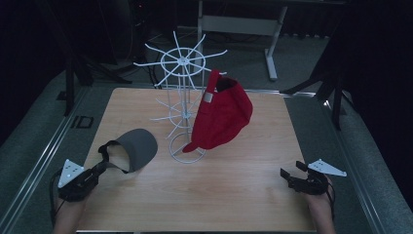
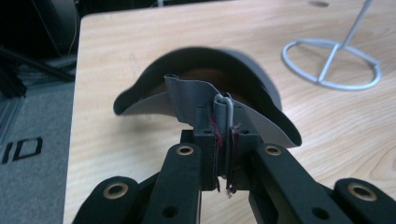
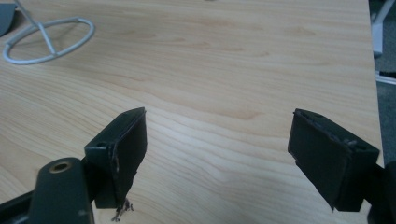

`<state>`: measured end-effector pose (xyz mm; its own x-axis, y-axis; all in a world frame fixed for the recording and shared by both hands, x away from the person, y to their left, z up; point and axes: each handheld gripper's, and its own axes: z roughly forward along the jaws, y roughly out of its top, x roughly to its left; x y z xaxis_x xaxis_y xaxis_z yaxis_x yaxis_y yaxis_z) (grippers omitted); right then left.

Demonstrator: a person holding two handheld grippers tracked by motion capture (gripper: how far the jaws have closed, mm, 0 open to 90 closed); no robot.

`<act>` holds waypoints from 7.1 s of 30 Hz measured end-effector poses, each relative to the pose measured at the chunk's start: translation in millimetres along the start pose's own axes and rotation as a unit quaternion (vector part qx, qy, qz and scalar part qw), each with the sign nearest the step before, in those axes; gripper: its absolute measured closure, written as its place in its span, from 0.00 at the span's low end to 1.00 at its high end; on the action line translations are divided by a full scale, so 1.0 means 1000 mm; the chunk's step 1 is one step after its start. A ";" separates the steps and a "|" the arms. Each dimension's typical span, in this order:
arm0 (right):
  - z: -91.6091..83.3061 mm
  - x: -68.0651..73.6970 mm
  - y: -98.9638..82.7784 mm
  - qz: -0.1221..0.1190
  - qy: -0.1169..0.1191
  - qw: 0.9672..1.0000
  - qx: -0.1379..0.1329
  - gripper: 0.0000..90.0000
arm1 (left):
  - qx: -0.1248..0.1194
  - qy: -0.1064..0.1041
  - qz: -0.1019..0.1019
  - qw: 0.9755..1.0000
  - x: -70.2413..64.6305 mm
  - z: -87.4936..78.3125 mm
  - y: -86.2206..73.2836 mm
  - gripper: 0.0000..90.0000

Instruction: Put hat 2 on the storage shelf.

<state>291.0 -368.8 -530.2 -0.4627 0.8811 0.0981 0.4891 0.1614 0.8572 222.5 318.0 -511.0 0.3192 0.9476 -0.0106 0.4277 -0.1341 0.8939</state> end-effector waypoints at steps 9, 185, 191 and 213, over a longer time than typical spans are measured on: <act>0.000 -0.008 -0.013 0.025 -0.037 0.999 0.002 0.22 | -0.041 -0.016 0.001 0.999 -0.007 -0.005 0.021 0.95; -0.001 -0.011 -0.025 0.047 -0.058 0.997 -0.006 0.22 | -0.156 -0.208 0.098 0.961 -0.072 -0.032 0.180 0.79; -0.001 -0.011 -0.025 0.041 -0.058 0.997 -0.007 0.22 | -0.147 -0.203 0.099 0.963 -0.068 -0.027 0.164 0.79; -0.001 -0.010 -0.024 0.039 -0.057 0.998 -0.010 0.21 | -0.086 -0.184 0.043 0.978 -0.047 0.012 0.054 0.76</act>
<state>282.9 -382.6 -551.3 -0.3364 0.9356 0.1074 0.5053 0.0831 0.8589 241.4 263.0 -467.4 0.6443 0.7620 -0.0651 0.2471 -0.1269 0.9606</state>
